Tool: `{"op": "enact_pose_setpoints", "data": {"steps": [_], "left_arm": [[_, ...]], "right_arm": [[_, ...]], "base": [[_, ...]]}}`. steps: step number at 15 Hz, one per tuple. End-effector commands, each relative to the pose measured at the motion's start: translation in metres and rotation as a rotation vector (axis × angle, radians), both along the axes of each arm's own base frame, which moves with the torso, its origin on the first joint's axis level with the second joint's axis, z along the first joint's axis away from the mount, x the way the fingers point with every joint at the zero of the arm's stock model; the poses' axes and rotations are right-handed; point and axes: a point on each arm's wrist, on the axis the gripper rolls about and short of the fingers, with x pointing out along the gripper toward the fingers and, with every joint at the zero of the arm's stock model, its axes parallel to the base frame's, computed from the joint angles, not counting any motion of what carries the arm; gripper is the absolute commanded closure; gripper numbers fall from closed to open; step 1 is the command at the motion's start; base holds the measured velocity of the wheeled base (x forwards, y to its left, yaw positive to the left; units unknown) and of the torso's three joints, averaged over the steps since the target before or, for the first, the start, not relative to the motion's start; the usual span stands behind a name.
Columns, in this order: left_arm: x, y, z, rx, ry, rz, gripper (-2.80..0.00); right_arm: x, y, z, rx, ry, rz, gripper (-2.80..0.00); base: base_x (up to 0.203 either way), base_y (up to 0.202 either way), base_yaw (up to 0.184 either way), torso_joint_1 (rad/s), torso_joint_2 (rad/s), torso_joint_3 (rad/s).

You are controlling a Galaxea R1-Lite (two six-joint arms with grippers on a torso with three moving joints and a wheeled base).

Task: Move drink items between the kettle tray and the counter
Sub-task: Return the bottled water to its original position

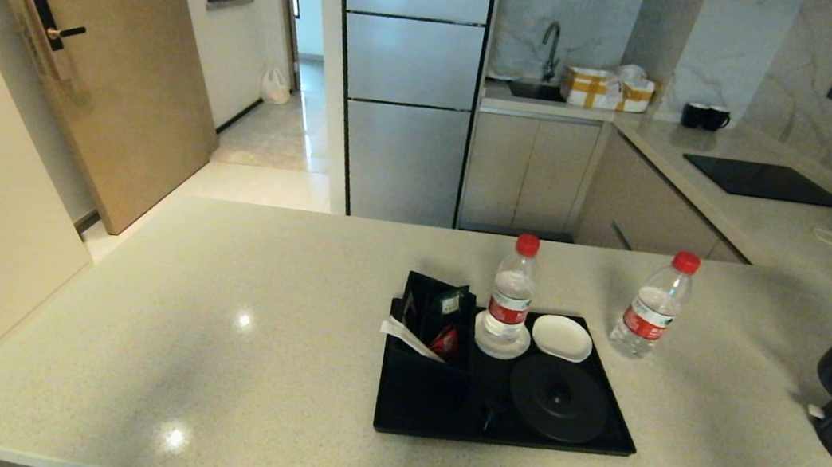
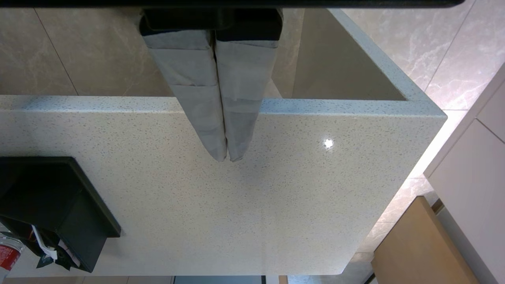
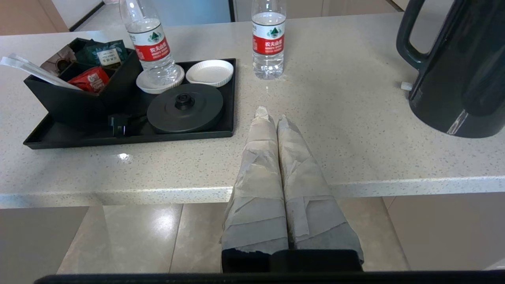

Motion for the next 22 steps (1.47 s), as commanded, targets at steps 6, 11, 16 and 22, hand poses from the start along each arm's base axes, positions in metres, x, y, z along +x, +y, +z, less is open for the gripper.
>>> {"op": "enact_pose_setpoints", "data": {"steps": [6, 11, 16, 22], "left_arm": [[0.0, 0.0, 0.0, 0.0, -0.001, 0.0, 0.0], [0.0, 0.0, 0.0, 0.0, 0.001, 0.0, 0.0], [0.0, 0.0, 0.0, 0.0, 0.002, 0.0, 0.0], [0.0, 0.0, 0.0, 0.0, 0.001, 0.0, 0.0]], "right_arm": [[0.0, 0.0, 0.0, 0.004, 0.008, 0.0, 0.0], [-0.005, 0.0, 0.021, 0.006, -0.031, -0.003, 0.0], [-0.014, 0.0, 0.101, 0.047, -0.015, 0.001, 0.0], [0.041, -0.001, 0.147, 0.191, 0.23, -0.051, 0.0]], "base": [[0.0, 0.0, 0.0, 0.0, 0.0, 0.0], [0.0, 0.0, 0.0, 0.0, 0.0, 0.0], [0.0, 0.0, 0.0, 0.0, 0.0, 0.0], [0.0, 0.0, 0.0, 0.0, 0.0, 0.0]]}}
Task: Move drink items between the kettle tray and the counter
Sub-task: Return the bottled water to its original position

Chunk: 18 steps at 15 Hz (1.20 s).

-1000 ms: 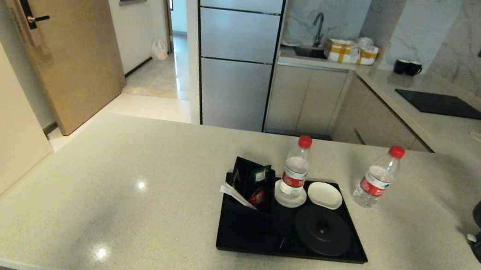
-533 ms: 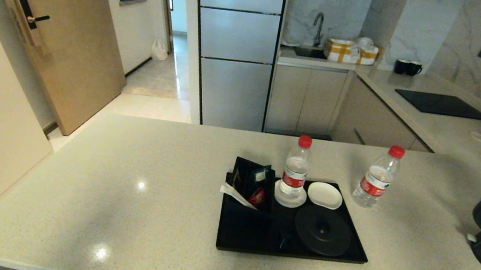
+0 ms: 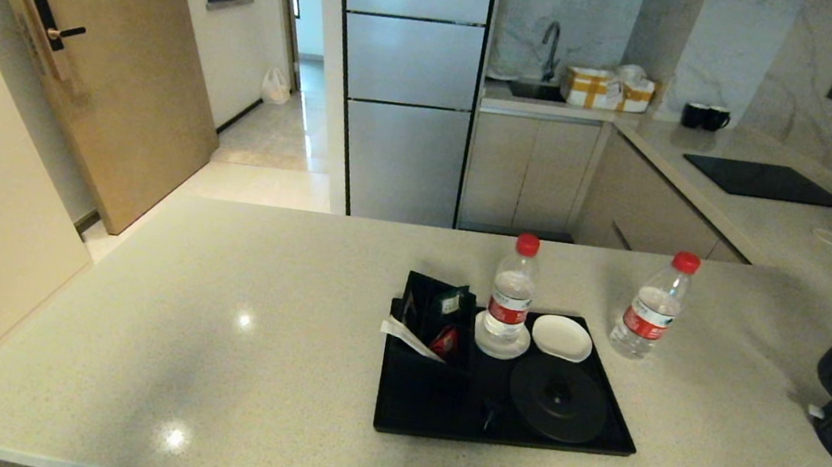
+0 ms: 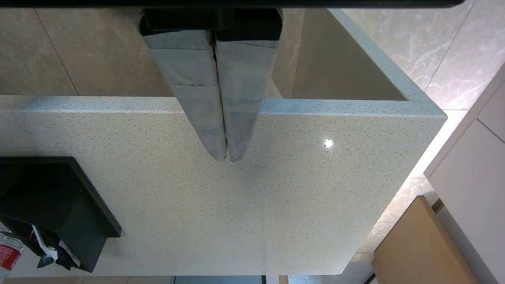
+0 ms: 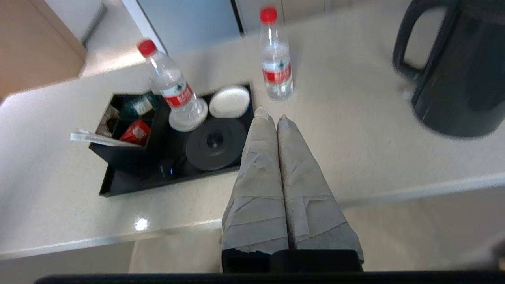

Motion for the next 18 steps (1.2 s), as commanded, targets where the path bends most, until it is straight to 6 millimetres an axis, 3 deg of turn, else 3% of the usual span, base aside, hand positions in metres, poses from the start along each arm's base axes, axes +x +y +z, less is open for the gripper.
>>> {"op": "enact_pose_setpoints", "data": {"steps": [1, 4, 8, 12, 18], "left_arm": [[0.0, 0.0, 0.0, 0.0, 0.001, 0.001, 0.0], [0.0, 0.0, 0.0, 0.0, 0.003, 0.002, 0.0], [0.0, 0.0, 0.0, 0.0, 0.001, 0.001, 0.0], [0.0, 0.0, 0.0, 0.0, 0.002, 0.001, 0.0], [0.0, 0.0, 0.0, 0.0, 0.002, 0.001, 0.0]], "right_arm": [[0.038, 0.0, 0.007, 0.012, 0.156, 0.001, 0.0], [0.076, -0.001, 0.0, 0.019, 0.267, 0.009, 0.0], [0.141, 0.0, -0.021, 0.029, 0.277, 0.057, 0.0], [0.207, 0.003, -0.057, 0.037, 0.371, 0.111, 0.0], [0.302, 0.006, -0.115, -0.041, 0.278, 0.114, 0.0]], "base": [[0.0, 0.0, 0.0, 0.0, 0.0, 0.0], [0.0, 0.0, 0.0, 0.0, 0.0, 0.0], [0.0, 0.0, 0.0, 0.0, 0.0, 0.0], [0.0, 0.0, 0.0, 0.0, 0.0, 0.0], [0.0, 0.0, 0.0, 0.0, 0.0, 0.0]]}}
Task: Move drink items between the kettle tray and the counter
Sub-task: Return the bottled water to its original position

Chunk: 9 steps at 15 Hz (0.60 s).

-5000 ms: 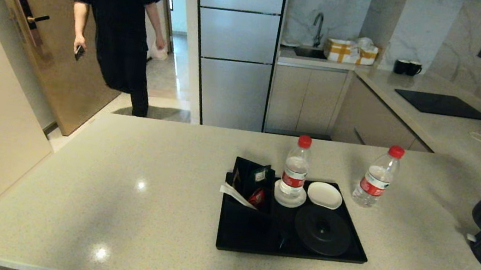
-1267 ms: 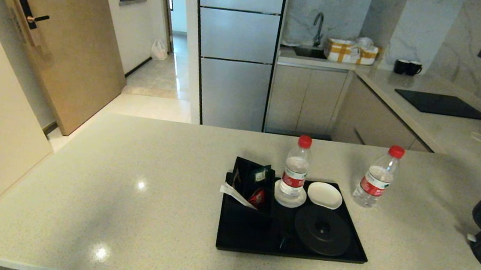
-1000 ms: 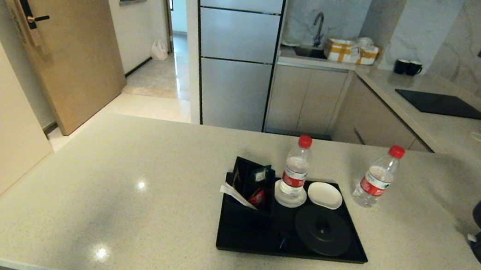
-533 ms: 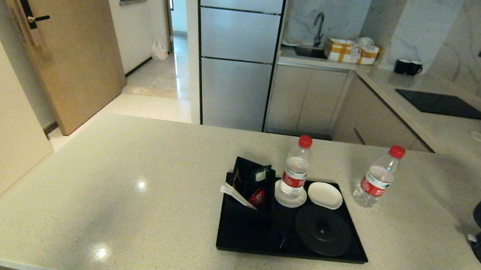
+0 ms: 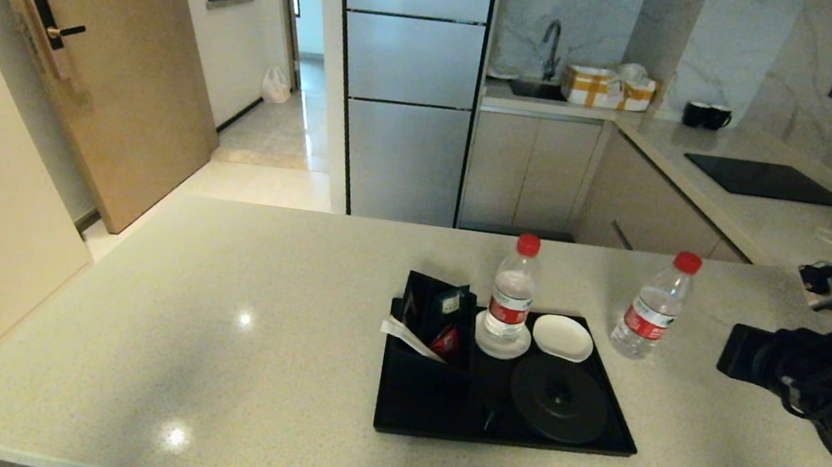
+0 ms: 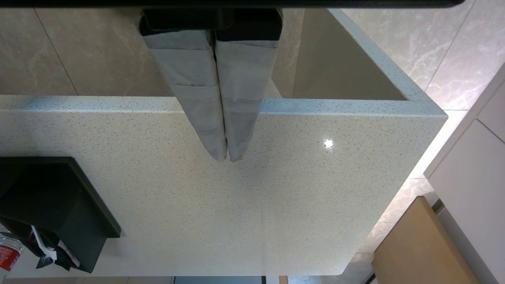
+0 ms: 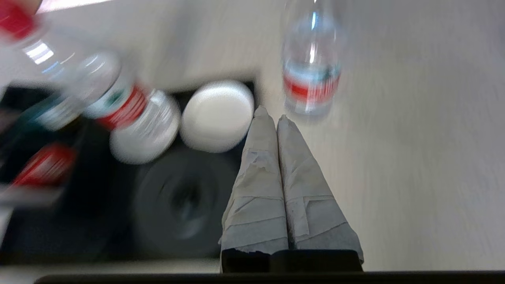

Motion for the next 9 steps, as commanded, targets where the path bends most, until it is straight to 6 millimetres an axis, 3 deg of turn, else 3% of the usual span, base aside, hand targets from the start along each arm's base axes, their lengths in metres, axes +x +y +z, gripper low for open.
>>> {"op": "enact_pose_setpoints", "data": {"steps": [1, 2, 3, 4, 6, 9], "left_arm": [[0.0, 0.0, 0.0, 0.0, 0.001, 0.0, 0.0], [0.0, 0.0, 0.0, 0.0, 0.001, 0.0, 0.0], [0.0, 0.0, 0.0, 0.0, 0.001, 0.0, 0.0], [0.0, 0.0, 0.0, 0.0, 0.0, 0.0, 0.0], [0.0, 0.0, 0.0, 0.0, 0.002, 0.001, 0.0], [0.0, 0.0, 0.0, 0.0, 0.001, 0.0, 0.0]], "right_arm": [[0.042, 0.0, -0.041, -0.01, 0.062, -0.009, 0.0], [0.054, -0.003, -0.045, -0.015, 0.049, -0.019, 0.0], [0.067, -0.005, -0.046, -0.019, 0.027, -0.029, -2.8], [0.077, -0.008, -0.045, -0.021, 0.015, -0.039, -2.8], [0.083, -0.016, -0.058, -0.025, 0.045, -0.066, -2.8], [0.088, -0.03, -0.059, -0.025, 0.045, -0.102, -2.8]], "base": [[0.0, 0.0, 0.0, 0.0, 0.0, 0.0], [0.0, 0.0, 0.0, 0.0, 0.0, 0.0], [0.0, 0.0, 0.0, 0.0, 0.0, 0.0], [0.0, 0.0, 0.0, 0.0, 0.0, 0.0], [0.0, 0.0, 0.0, 0.0, 0.0, 0.0], [0.0, 0.0, 0.0, 0.0, 0.0, 0.0]]}}
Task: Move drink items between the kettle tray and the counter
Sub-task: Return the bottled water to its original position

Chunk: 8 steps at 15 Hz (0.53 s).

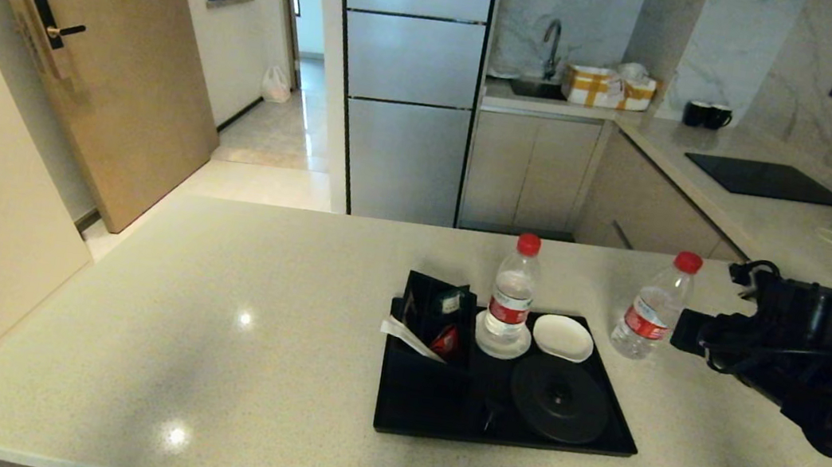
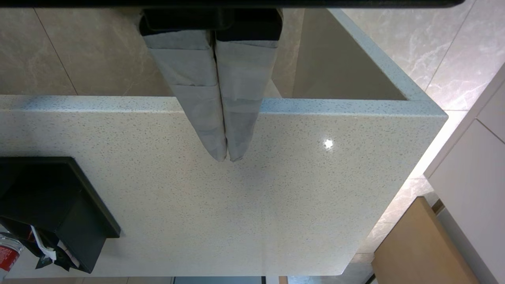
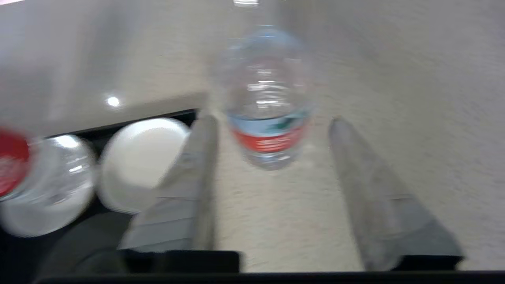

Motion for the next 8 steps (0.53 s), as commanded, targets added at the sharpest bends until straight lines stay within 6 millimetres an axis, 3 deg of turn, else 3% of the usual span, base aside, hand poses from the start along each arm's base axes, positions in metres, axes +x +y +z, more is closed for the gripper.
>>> {"op": "enact_pose_setpoints", "data": {"steps": [1, 8], "left_arm": [[0.0, 0.0, 0.0, 0.0, 0.001, 0.0, 0.0], [0.0, 0.0, 0.0, 0.0, 0.001, 0.0, 0.0]], "right_arm": [[0.004, -0.005, -0.008, 0.002, 0.01, -0.014, -2.8], [0.017, -0.001, -0.025, -0.012, -0.015, 0.008, -2.8]], "base": [[0.0, 0.0, 0.0, 0.0, 0.0, 0.0], [0.0, 0.0, 0.0, 0.0, 0.0, 0.0]]}}
